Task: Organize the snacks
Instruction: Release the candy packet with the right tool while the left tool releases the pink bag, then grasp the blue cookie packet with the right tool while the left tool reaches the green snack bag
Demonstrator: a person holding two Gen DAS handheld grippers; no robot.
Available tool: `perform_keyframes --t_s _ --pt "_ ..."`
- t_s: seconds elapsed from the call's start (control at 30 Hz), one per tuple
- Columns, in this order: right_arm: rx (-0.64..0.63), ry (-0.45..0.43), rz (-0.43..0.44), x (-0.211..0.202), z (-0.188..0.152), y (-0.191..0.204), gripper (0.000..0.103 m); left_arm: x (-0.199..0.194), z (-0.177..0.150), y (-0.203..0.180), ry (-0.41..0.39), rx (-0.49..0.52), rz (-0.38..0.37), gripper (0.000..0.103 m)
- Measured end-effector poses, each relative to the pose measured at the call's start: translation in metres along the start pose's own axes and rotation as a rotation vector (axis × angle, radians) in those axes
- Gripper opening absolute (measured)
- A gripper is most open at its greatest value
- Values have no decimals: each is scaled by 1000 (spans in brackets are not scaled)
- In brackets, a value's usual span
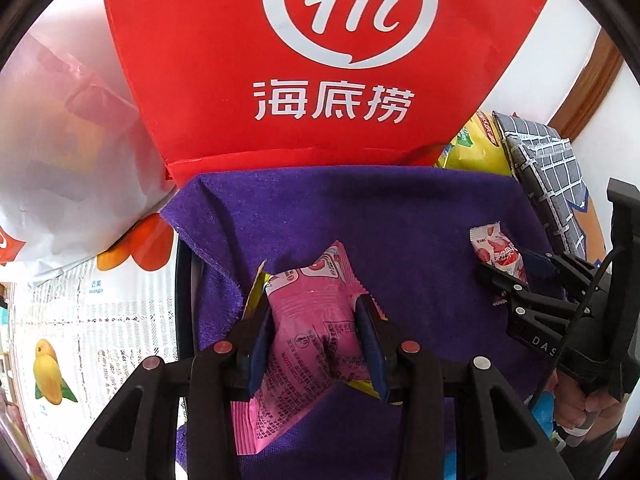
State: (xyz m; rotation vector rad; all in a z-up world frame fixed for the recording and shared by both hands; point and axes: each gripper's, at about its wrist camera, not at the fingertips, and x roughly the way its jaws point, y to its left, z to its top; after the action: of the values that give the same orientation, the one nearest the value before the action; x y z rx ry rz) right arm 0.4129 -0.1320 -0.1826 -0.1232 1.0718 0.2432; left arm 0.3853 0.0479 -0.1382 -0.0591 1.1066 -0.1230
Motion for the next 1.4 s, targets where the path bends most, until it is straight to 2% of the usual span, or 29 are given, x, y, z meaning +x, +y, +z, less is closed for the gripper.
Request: perform_keyframes --t_s 0.27,0.43,0.67,0.7,0.77,0.93,1.1,1.27,1.4 --pt "-9 -8 2 -4 0 -2 54 1 0 -2 3 1 -3 39" --pt "-1 -33 10 -18 2 -6 65 -1 -1 -2 1 6 -25 39" --pt "4 -65 9 -40 4 -9 65 -10 -1 -6 -23 17 -39 40" --pt "6 -71 10 -43 4 -10 65 -12 -1 -7 -26 17 -43 42" --pt "14 -86 16 -49 8 -12 65 -16 0 -7 -29 18 -47 56" --pt "27 -134 16 -71 9 -14 65 -30 -1 -16 -67 47 -36 65" --pt "52 -162 32 -88 3 -12 65 -40 -2 -21 -86 61 -35 68" --pt "48 -178 -3 -99 -12 -9 65 -50 -1 -21 -110 62 -26 77" --pt "71 -189 -13 -110 -27 -17 65 -57 0 -23 -124 53 -9 78"
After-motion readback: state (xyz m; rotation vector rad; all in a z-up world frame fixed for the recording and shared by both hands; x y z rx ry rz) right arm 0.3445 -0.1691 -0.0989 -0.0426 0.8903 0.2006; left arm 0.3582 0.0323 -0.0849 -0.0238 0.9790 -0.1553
